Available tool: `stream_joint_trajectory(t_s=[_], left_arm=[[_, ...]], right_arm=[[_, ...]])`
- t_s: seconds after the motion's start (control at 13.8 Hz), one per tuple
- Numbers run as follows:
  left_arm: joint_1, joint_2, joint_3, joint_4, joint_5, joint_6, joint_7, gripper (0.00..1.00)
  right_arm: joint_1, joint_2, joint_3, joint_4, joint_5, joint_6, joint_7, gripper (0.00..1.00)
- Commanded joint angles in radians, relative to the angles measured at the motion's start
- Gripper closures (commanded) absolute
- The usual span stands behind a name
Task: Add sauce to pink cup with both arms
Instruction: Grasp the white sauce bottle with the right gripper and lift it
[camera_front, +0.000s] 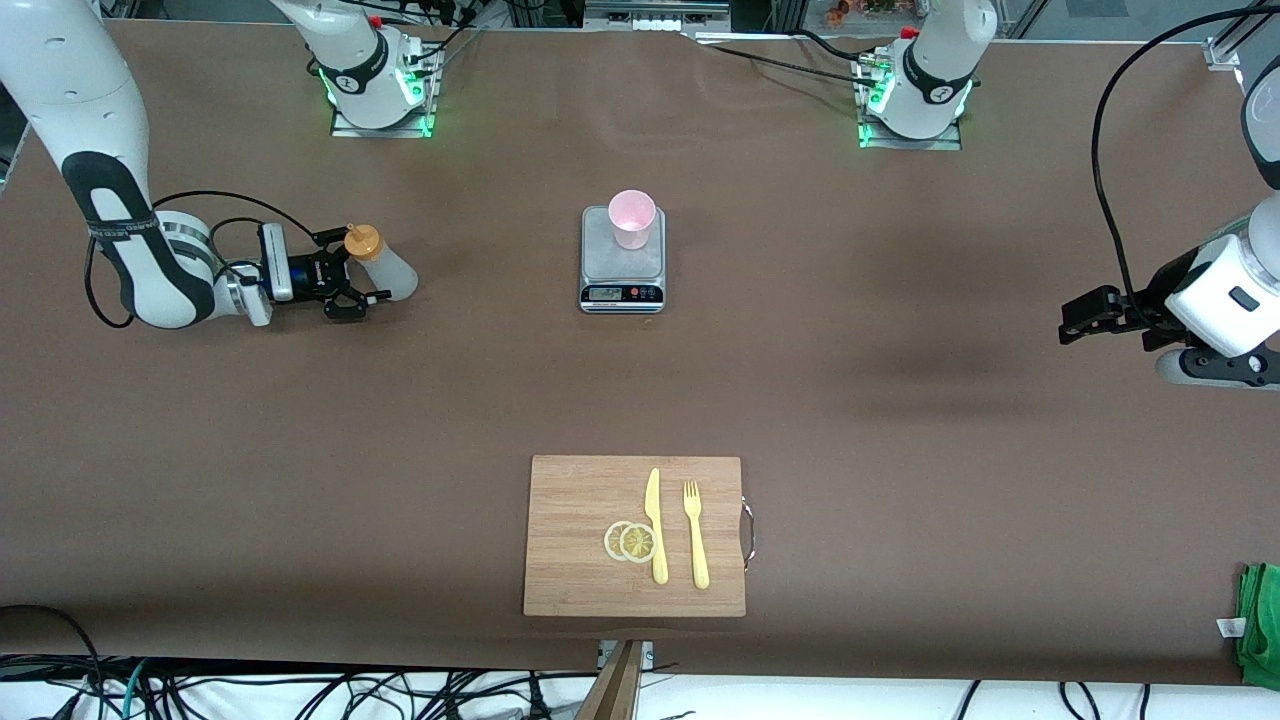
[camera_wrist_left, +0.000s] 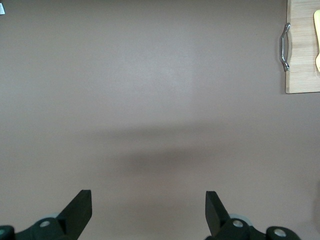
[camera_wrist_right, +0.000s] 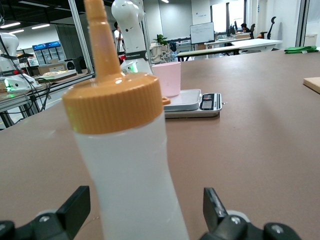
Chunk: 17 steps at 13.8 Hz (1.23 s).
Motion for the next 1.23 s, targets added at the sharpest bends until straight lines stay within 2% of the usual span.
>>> stream_joint_trajectory(t_s=[0.0, 0.51, 0.65, 0.72, 0.8, 1.01, 1.16], left_arm=[[0.0, 0.007, 0.001, 0.022, 0.014, -0.024, 0.028, 0.0], [0.0, 0.008, 0.001, 0.022, 0.01, -0.024, 0.028, 0.0], [0.0, 0.008, 0.001, 0.022, 0.008, -0.024, 0.028, 0.0], [0.0, 0.007, -0.001, 0.022, 0.008, -0.024, 0.028, 0.0], [0.0, 0.007, 0.001, 0.022, 0.007, -0.024, 0.028, 0.0], [0.0, 0.007, 0.001, 0.022, 0.005, -0.024, 0.028, 0.0], [0.0, 0.008, 0.001, 0.022, 0.005, -0.024, 0.028, 0.0]], right_arm=[[0.015, 0.03, 0.0, 0.01, 0.03, 0.006, -0.051, 0.0], [0.023, 0.053, 0.006, 0.01, 0.058, 0.016, -0.051, 0.02], [0.023, 0.051, 0.006, 0.011, 0.058, 0.015, -0.051, 0.11], [0.023, 0.051, 0.006, 0.011, 0.058, 0.013, -0.051, 0.2], [0.023, 0.05, 0.006, 0.013, 0.058, 0.013, -0.05, 0.24], [0.023, 0.048, 0.006, 0.019, 0.058, 0.006, -0.05, 0.45], [0.023, 0.048, 0.006, 0.019, 0.058, 0.003, -0.044, 0.48]])
